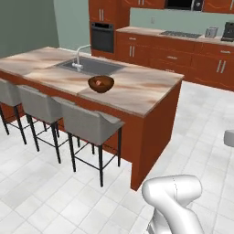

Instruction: Open the fridge, grab two sodas, and place both sodas inside the bowl with ice on the dining counter.

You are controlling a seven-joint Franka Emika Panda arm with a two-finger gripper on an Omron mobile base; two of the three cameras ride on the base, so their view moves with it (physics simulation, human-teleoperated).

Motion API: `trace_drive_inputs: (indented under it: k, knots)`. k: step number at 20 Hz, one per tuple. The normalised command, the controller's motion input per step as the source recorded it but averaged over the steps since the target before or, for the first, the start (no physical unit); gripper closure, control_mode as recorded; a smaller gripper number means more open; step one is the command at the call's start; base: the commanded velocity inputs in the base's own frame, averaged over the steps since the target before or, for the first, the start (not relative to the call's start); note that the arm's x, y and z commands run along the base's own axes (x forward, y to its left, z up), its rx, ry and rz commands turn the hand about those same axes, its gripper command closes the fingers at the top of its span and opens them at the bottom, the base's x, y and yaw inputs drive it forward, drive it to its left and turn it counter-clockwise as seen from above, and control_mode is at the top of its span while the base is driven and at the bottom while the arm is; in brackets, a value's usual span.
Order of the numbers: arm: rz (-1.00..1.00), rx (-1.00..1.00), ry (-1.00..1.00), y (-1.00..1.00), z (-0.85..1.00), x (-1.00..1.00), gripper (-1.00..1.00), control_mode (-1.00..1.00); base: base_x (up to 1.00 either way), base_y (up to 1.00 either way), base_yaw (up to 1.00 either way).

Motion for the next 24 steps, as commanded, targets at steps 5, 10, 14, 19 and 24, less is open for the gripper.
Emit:
trace_drive_inputs:
  k: [5, 10, 14, 19, 24]
  knots:
    - [0.0, 0.0, 0.0, 0.0, 0.0, 0.0, 1.0, 1.0, 0.25, 0.88, -0.42]
    - [0.0, 0.0, 0.0, 0.0, 0.0, 0.0, 1.0, 1.0, 0.29, 0.9, -0.41]
    - [0.0, 0.0, 0.0, 0.0, 0.0, 0.0, 1.0, 1.0, 0.17, 1.0, -0.32]
    - [0.0, 0.0, 0.0, 0.0, 0.0, 0.0, 1.0, 1.0, 0.12, 1.0, -0.32]
    - [0.0, 0.0, 0.0, 0.0, 0.0, 0.0, 1.0, 1.0, 0.23, 0.99, -0.37]
